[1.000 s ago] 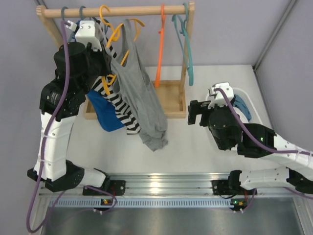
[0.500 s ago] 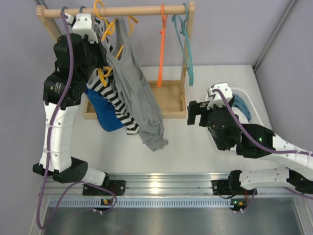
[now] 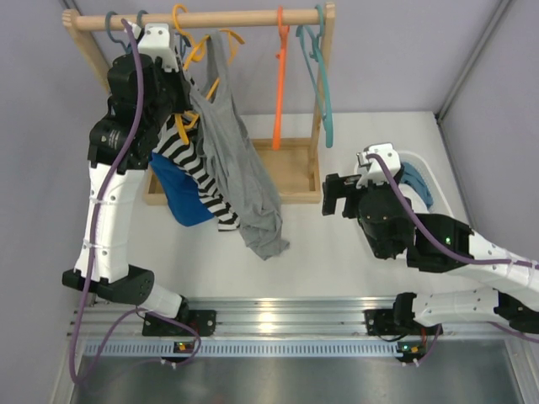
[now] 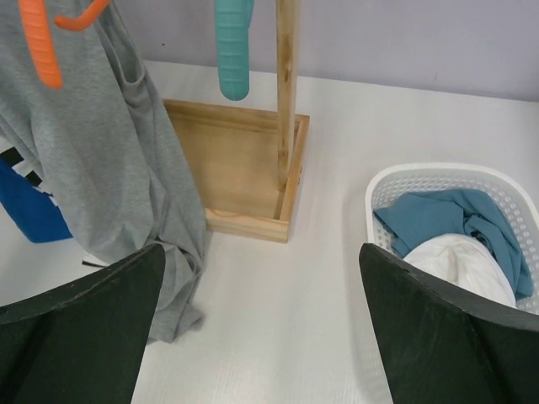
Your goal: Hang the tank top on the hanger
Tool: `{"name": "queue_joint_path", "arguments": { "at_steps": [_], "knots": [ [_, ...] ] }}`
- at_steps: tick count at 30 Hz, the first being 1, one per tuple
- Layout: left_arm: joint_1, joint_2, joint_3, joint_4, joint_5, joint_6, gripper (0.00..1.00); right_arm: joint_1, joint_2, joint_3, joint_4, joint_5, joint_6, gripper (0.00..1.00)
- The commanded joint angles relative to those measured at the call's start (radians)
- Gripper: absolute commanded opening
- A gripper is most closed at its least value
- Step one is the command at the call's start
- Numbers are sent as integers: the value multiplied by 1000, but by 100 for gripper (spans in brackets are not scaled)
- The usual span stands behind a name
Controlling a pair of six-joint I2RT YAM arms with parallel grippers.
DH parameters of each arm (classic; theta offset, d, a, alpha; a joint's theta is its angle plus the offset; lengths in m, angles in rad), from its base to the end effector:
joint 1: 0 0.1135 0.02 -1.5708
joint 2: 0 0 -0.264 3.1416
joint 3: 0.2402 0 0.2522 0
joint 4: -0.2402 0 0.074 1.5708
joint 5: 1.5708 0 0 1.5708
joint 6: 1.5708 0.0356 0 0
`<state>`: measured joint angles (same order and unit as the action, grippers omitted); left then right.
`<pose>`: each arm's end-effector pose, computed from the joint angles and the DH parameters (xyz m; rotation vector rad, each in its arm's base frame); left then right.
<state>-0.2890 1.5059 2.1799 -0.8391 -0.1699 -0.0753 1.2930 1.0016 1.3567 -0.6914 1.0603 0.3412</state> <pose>0.2552 -0.0696 0.5588 0.0604 1.7339 -0.1206 0.0773 0.1577 0.4471 -0.1416 1.7306 0.1867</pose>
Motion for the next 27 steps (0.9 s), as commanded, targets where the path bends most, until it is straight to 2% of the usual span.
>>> {"name": "queue_joint_path", "arguments": {
  "at_steps": [1,7,9,14,18,27],
  "knots": [
    [8,-30,-54,124,17,2,0,6,-15,-2,20,6,-10,98],
    [10,-76,-146,152,35,-21,0,5,-6,-4,21,1,-7,98],
    [10,-91,-163,152,23,-29,4,6,-4,-4,20,0,-7,98],
    [10,-136,-198,160,18,-37,30,5,3,-4,21,-8,-4,98],
    [10,-159,-203,156,23,-34,43,5,11,-4,26,-17,-4,98],
    [10,-188,-161,132,24,-30,52,5,28,-7,32,-55,2,99]
  ]
}}
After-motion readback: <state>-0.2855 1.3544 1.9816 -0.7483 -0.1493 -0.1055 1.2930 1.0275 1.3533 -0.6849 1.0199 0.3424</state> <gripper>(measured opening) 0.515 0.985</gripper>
